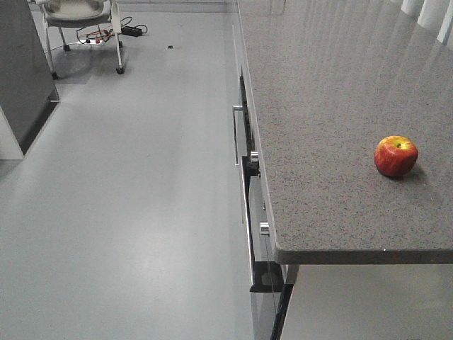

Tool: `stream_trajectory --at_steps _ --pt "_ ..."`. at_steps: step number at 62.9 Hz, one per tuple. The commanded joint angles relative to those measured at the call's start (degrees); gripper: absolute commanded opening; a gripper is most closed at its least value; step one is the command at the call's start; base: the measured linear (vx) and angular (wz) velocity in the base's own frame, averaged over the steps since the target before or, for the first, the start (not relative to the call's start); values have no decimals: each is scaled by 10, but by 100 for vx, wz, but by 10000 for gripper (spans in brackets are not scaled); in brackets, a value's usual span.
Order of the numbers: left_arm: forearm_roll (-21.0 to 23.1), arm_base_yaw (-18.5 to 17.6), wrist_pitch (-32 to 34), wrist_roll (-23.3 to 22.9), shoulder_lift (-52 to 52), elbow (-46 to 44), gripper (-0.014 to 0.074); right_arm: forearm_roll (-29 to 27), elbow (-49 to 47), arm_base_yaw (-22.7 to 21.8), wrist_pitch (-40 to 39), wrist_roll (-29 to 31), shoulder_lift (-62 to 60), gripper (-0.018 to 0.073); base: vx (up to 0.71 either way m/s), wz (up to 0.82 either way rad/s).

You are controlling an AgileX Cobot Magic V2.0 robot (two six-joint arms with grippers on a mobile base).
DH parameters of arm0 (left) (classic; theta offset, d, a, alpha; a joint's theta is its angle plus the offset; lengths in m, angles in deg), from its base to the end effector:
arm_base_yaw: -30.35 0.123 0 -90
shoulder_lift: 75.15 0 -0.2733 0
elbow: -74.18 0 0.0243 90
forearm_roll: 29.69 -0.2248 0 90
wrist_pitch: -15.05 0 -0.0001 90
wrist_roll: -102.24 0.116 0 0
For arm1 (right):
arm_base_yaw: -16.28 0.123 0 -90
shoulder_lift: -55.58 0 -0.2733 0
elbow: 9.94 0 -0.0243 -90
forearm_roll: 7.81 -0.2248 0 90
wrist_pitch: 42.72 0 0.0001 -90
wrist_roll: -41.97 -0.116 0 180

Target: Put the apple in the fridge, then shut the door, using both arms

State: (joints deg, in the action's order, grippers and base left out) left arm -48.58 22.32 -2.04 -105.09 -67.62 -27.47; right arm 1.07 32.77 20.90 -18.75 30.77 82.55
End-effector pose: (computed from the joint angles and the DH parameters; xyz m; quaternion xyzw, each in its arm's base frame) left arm 0.0653 0.0020 0.1749 -0.0380 0.7765 -0.0575 0.6264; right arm 0.0747 -0.0013 0.3408 0.0117 0.7276 0.0232 0.6855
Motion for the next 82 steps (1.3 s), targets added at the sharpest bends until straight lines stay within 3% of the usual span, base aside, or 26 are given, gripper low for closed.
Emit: stream_trajectory --at_steps 1,13,17,34,47,72,78,82 --pt "0 0 37 -2 -3 12 -6 31 -91 1 4 25 75 177 0 0" --pt "0 0 37 -2 -3 12 -6 41 -156 1 6 26 165 624 0 0" --pt "0 0 37 -2 -3 12 -6 48 -153 1 -1 26 183 729 0 0" --pt "0 0 37 -2 -3 12 -6 43 -210 1 45 25 273 701 0 0" --pt "0 0 37 -2 -3 12 -6 56 -358 1 171 25 398 678 0 0" --pt "0 0 37 -2 -3 12 -6 76 -623 -2 292 56 638 660 0 0" --pt "0 0 37 -2 -3 12 -6 43 -679 -26 305 72 694 656 0 0" --pt "0 0 37 -2 -3 12 -6 -14 -712 -53 318 92 730 652 0 0"
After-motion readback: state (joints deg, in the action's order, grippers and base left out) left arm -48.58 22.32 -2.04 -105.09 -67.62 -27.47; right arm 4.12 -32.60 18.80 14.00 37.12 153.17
